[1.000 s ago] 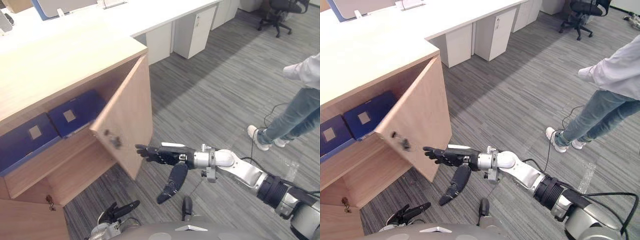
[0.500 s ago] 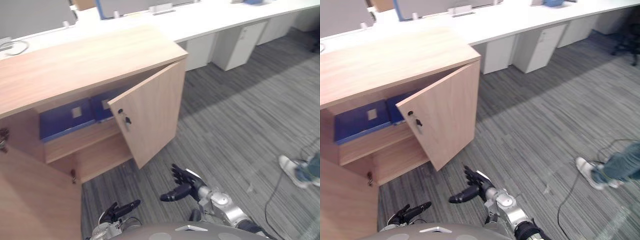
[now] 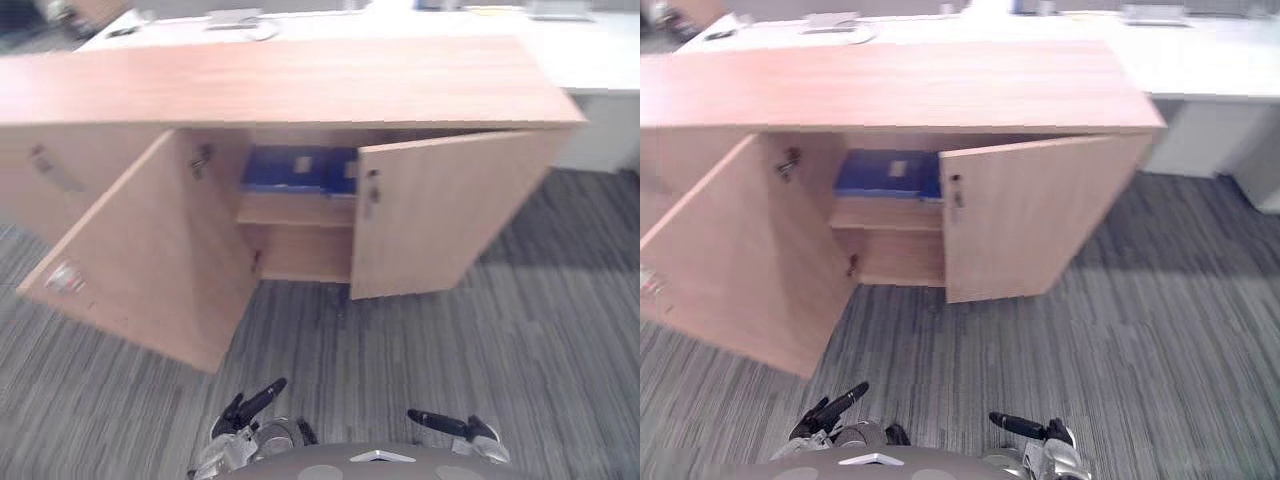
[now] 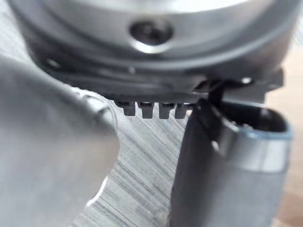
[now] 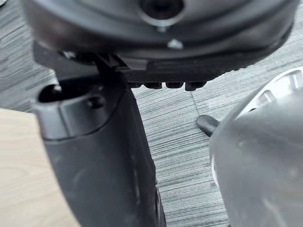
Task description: Walk over to the cabinet, pick up the folder, carry it to the office cabinet, place the folder inside the office cabinet, then close the office cabinet door
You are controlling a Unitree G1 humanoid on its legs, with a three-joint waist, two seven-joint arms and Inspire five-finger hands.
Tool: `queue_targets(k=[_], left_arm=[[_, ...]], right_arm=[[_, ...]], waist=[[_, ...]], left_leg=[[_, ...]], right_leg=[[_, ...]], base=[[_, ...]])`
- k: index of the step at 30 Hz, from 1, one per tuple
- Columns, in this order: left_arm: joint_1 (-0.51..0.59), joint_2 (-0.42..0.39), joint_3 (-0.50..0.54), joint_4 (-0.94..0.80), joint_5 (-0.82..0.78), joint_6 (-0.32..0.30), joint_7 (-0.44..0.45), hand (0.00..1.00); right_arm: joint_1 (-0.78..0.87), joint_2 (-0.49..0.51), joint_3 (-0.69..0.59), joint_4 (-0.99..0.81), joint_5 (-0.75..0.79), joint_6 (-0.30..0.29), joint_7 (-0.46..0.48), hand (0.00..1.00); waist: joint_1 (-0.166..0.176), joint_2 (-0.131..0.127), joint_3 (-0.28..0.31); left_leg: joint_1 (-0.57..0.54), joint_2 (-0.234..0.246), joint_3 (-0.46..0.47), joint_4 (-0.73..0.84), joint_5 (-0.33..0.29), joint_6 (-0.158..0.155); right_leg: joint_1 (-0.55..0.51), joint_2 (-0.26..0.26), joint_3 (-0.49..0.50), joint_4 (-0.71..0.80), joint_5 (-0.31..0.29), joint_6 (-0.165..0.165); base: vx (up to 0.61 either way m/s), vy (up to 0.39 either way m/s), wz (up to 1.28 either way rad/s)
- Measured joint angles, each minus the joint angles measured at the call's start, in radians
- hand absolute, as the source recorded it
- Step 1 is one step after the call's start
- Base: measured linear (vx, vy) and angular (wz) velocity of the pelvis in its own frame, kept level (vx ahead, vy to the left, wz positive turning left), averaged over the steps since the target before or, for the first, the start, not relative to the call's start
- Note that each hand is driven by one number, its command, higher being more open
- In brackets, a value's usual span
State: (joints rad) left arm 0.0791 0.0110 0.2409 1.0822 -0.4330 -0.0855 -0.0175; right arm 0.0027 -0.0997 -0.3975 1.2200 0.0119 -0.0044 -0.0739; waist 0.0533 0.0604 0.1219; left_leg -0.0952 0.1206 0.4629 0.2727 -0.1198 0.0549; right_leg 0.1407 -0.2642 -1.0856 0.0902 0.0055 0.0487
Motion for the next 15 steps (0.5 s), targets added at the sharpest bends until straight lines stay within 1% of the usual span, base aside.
queue_targets(k=[1,3,4,5,6,7,8,9,11,12,13,14,15], left_arm=[[-0.003,0.009,-0.009,0.006,0.003,0.003,0.001,1.00],[-0.001,0.009,-0.017,0.006,0.004,0.003,-0.001,1.00],[0.005,0.009,-0.029,0.007,0.009,0.004,-0.002,1.00],[0.009,0.006,-0.041,0.008,0.010,0.006,-0.008,1.00],[0.009,0.003,-0.050,0.008,0.012,0.007,-0.014,1.00],[0.010,0.002,-0.067,0.008,0.017,0.007,-0.024,1.00],[0.010,0.004,-0.072,0.008,0.022,0.007,-0.031,1.00],[0.011,0.006,-0.080,0.007,0.024,0.007,-0.042,1.00],[0.020,0.007,-0.084,0.006,0.048,0.008,-0.050,1.00],[0.022,0.010,-0.086,0.005,0.050,0.011,-0.055,1.00],[0.022,0.016,-0.086,0.005,0.051,0.014,-0.057,1.00],[0.022,0.025,-0.095,0.005,0.051,0.018,-0.057,1.00],[0.022,0.031,-0.104,0.005,0.050,0.020,-0.059,1.00]], right_arm=[[0.016,0.020,-0.019,-0.009,0.003,-0.003,0.001,1.00],[0.019,0.020,-0.026,-0.012,0.003,-0.002,0.005,1.00],[0.020,0.016,-0.027,-0.015,0.003,0.000,0.009,1.00],[0.022,0.015,-0.029,-0.018,0.003,0.001,0.014,1.00],[0.022,0.013,-0.038,-0.019,0.003,0.003,0.018,1.00],[0.024,0.006,-0.046,-0.024,-0.006,0.005,0.015,1.00],[0.026,0.004,-0.046,-0.024,-0.005,0.006,0.015,1.00],[0.031,-0.003,-0.050,-0.020,-0.005,0.012,0.015,1.00],[0.039,-0.014,-0.052,-0.016,-0.005,0.015,0.016,1.00],[0.043,-0.018,-0.053,-0.013,-0.005,0.016,0.016,1.00],[0.045,-0.018,-0.055,-0.009,-0.005,0.017,0.017,1.00],[0.052,-0.014,-0.068,-0.018,-0.005,0.011,0.019,1.00],[0.051,-0.014,-0.070,-0.022,-0.005,0.005,0.020,1.00]], waist=[[-0.004,-0.024,-0.014],[-0.002,-0.021,-0.014],[-0.003,-0.012,-0.015],[-0.004,-0.002,-0.019],[-0.004,0.002,-0.017],[-0.003,0.004,-0.018],[-0.004,0.005,-0.019],[-0.003,0.005,-0.020],[-0.002,0.003,-0.023],[-0.001,0.002,-0.029],[-0.002,0.001,-0.030],[-0.003,-0.003,-0.031],[-0.006,-0.004,-0.035]], left_leg=[[0.020,-0.064,-0.058,-0.115,0.056,0.003],[0.048,-0.103,-0.100,-0.193,0.087,-0.001],[0.080,-0.137,-0.131,-0.263,0.111,-0.005],[0.108,-0.160,-0.151,-0.316,0.124,-0.006],[0.124,-0.175,-0.165,-0.341,0.134,-0.008],[0.140,-0.198,-0.194,-0.361,0.146,-0.001],[0.142,-0.208,-0.206,-0.361,0.147,-0.001],[0.152,-0.231,-0.236,-0.361,0.154,-0.004],[0.164,-0.258,-0.273,-0.358,0.164,0.011],[0.166,-0.273,-0.296,-0.357,0.180,0.033],[0.168,-0.280,-0.311,-0.357,0.182,0.036],[0.173,-0.296,-0.346,-0.357,0.181,0.046],[0.176,-0.302,-0.363,-0.356,0.183,0.055]], right_leg=[[0.012,-0.018,-0.041,-0.019,0.003,-0.003],[0.032,-0.029,-0.069,-0.013,0.003,-0.004],[0.053,-0.050,-0.093,0.006,0.001,0.000],[0.073,-0.074,-0.118,0.030,0.001,0.000],[0.089,-0.091,-0.133,0.052,0.001,0.000],[0.106,-0.121,-0.156,0.087,0.001,0.000],[0.114,-0.140,-0.166,0.107,0.001,0.000],[0.133,-0.173,-0.183,0.148,0.000,0.000],[0.163,-0.212,-0.212,0.194,-0.003,0.005],[0.180,-0.226,-0.229,0.206,0.000,0.008],[0.189,-0.229,-0.229,0.208,0.000,0.008],[0.190,-0.256,-0.155,0.261,-0.007,-0.006],[0.171,-0.268,-0.063,0.294,-0.016,-0.018]], base=[[-0.09,0.147,1.62],[-0.09,0.094,1.05],[-0.09,0.083,1.00],[-0.08,0.072,1.05],[-0.04,0.031,1.01],[0.01,0.013,0.82],[0.06,0.020,0.85],[0.08,0.029,0.63],[0.16,0.020,0.69],[0.19,-0.002,0.62],[0.21,-0.020,0.66],[0.16,-0.006,0.60],[0.14,-0.003,0.73]])
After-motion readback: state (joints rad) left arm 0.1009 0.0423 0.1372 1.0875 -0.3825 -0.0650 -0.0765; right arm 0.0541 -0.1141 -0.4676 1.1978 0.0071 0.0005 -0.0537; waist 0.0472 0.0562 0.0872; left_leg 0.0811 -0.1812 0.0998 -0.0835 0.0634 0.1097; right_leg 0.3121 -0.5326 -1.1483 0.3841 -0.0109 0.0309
